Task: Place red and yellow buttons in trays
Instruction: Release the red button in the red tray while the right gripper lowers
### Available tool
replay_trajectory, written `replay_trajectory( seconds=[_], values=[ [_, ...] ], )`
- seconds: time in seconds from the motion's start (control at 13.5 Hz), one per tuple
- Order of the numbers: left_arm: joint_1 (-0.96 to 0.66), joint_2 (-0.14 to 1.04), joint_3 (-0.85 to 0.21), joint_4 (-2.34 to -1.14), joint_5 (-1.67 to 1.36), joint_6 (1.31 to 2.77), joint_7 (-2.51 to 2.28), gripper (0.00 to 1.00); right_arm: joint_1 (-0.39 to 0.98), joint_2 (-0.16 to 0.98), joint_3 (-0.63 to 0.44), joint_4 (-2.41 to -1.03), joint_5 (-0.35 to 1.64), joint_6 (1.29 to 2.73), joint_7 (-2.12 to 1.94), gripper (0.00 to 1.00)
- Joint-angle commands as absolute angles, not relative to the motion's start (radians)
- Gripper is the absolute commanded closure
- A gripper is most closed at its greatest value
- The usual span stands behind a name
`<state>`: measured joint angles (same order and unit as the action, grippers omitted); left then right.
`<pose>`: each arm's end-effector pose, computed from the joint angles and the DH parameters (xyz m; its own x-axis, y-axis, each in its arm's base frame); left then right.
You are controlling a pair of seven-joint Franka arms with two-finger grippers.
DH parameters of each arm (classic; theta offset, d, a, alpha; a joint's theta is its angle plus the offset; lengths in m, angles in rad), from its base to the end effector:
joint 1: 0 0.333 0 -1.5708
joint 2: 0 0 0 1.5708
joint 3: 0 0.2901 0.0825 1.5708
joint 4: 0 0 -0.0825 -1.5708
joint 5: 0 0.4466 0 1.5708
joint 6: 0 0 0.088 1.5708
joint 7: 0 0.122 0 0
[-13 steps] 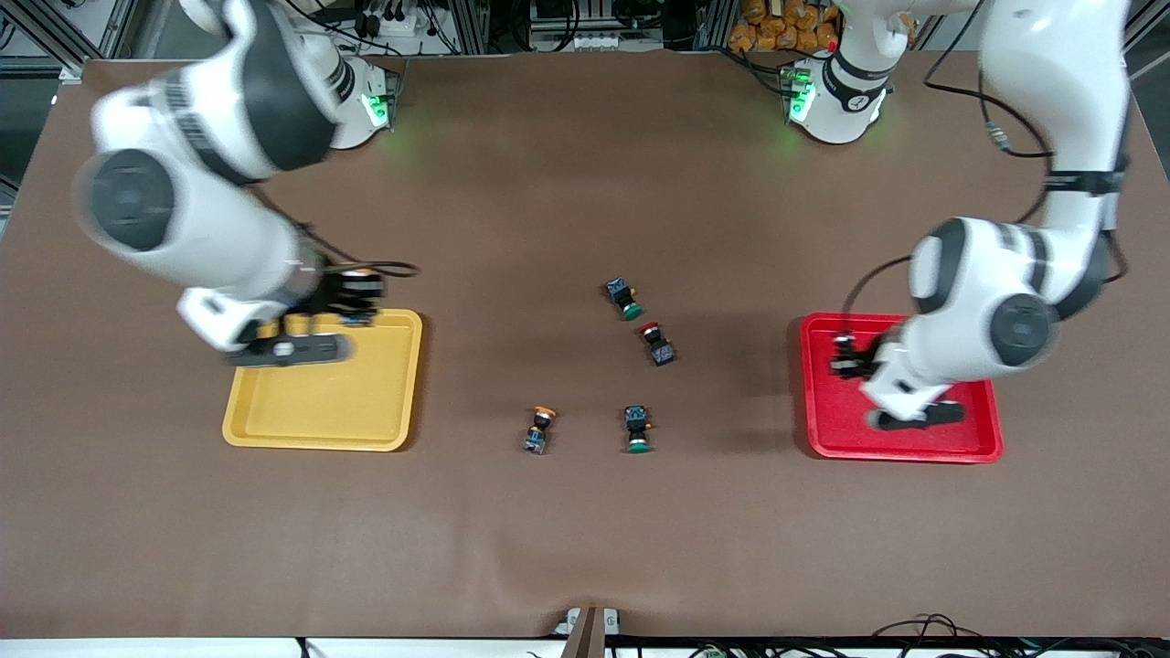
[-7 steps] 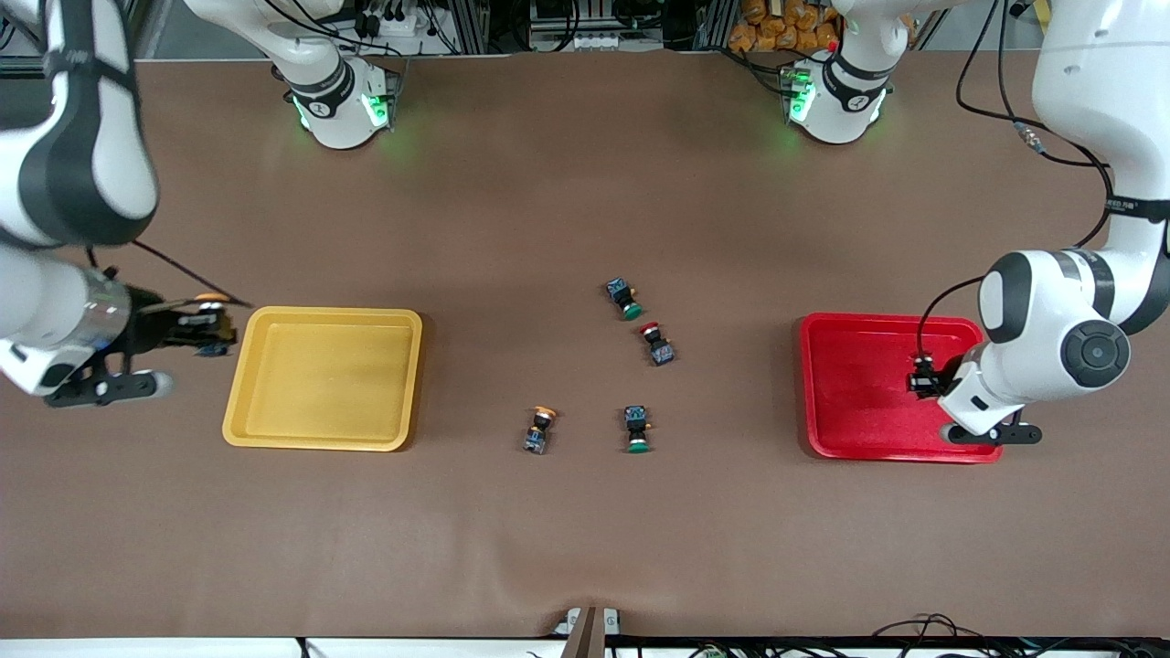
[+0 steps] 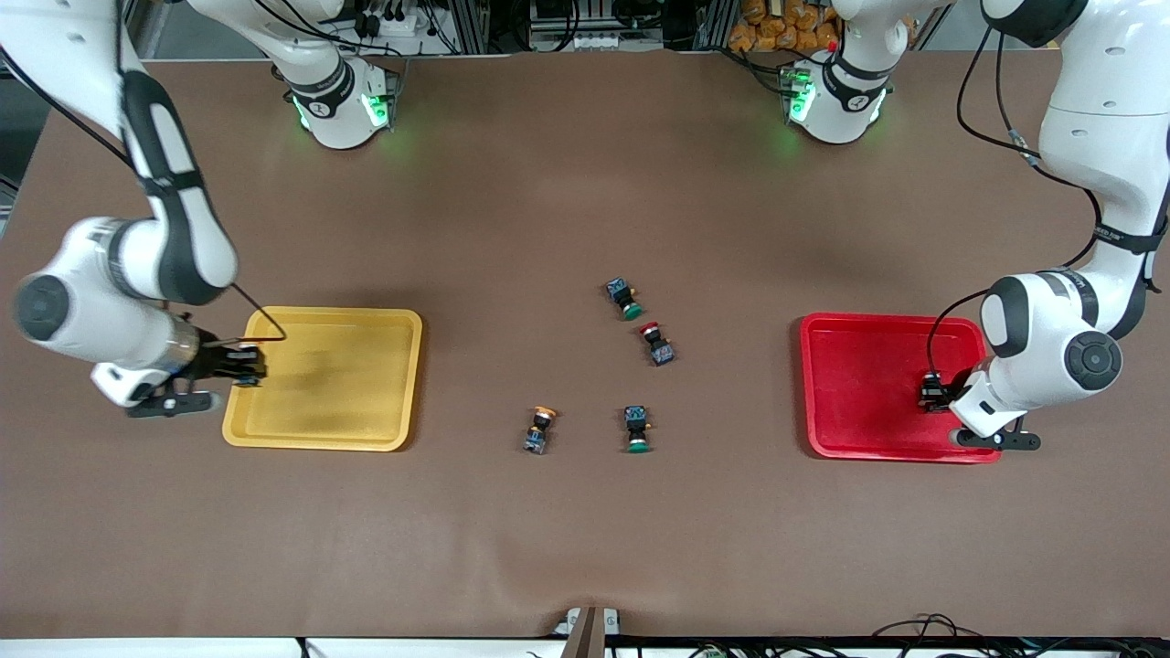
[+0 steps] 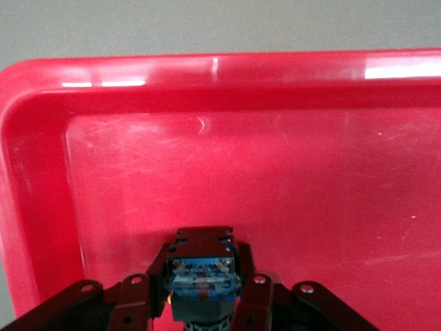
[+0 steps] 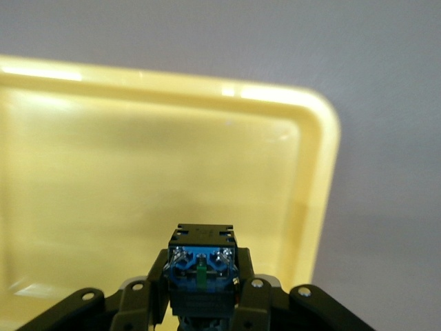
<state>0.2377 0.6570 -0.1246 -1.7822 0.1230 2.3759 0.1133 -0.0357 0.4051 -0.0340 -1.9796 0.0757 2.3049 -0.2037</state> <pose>0.6707 0.0785 0.1005 0.9961 -0.0677 -0.0562 -0.0677 -0.9977 0.0023 0.6335 -0.0423 0.1706 0.9939 0.0849 -0.0707 0.0811 -0.9952 -0.0540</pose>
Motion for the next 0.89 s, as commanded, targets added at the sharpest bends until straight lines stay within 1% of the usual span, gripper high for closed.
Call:
replay_trajectory(
  seconds=[0.0, 0.15, 0.22, 0.3, 0.37, 0.52, 0.67, 0.74, 0.82],
  values=[
    [0.241, 0.646, -0.132, -1.795, 0.146, 2.388, 0.126, 0.00, -0.028, 0.430, -0.025, -1.991, 0.067, 2.341, -0.164, 1.00],
    [0.233, 0.596, -0.135, -1.792, 0.146, 2.337, 0.123, 0.00, -0.020, 0.434, -0.025, -1.997, 0.067, 2.356, -0.158, 1.00],
    [0.227, 0.560, -0.149, -1.786, 0.140, 2.266, 0.109, 0.00, -0.020, 0.428, -0.025, -2.038, 0.067, 2.415, -0.158, 1.00],
    [0.226, 0.525, -0.199, -1.781, 0.132, 2.191, 0.066, 0.00, -0.009, 0.413, -0.025, -2.107, 0.067, 2.513, -0.160, 1.00],
    [0.224, 0.488, -0.246, -1.775, 0.132, 2.124, -0.030, 0.00, 0.004, 0.402, -0.025, -2.137, 0.067, 2.551, -0.158, 1.00],
    [0.224, 0.468, -0.361, -1.750, 0.132, 2.022, -0.214, 0.00, -0.005, 0.402, -0.025, -2.148, 0.067, 2.565, -0.158, 1.00],
    [0.206, 0.475, -0.460, -1.735, 0.133, 1.990, -0.425, 0.00, -0.009, 0.397, -0.025, -2.173, 0.067, 2.598, -0.160, 1.00],
    [0.175, 0.479, -0.484, -1.727, 0.133, 1.990, -0.515, 0.00, -0.009, 0.391, -0.025, -2.204, 0.067, 2.643, -0.164, 0.99],
    [0.123, 0.495, -0.486, -1.712, 0.133, 1.991, -0.597, 0.00, -0.012, 0.390, -0.025, -2.213, 0.067, 2.661, -0.167, 0.95]
  ],
)
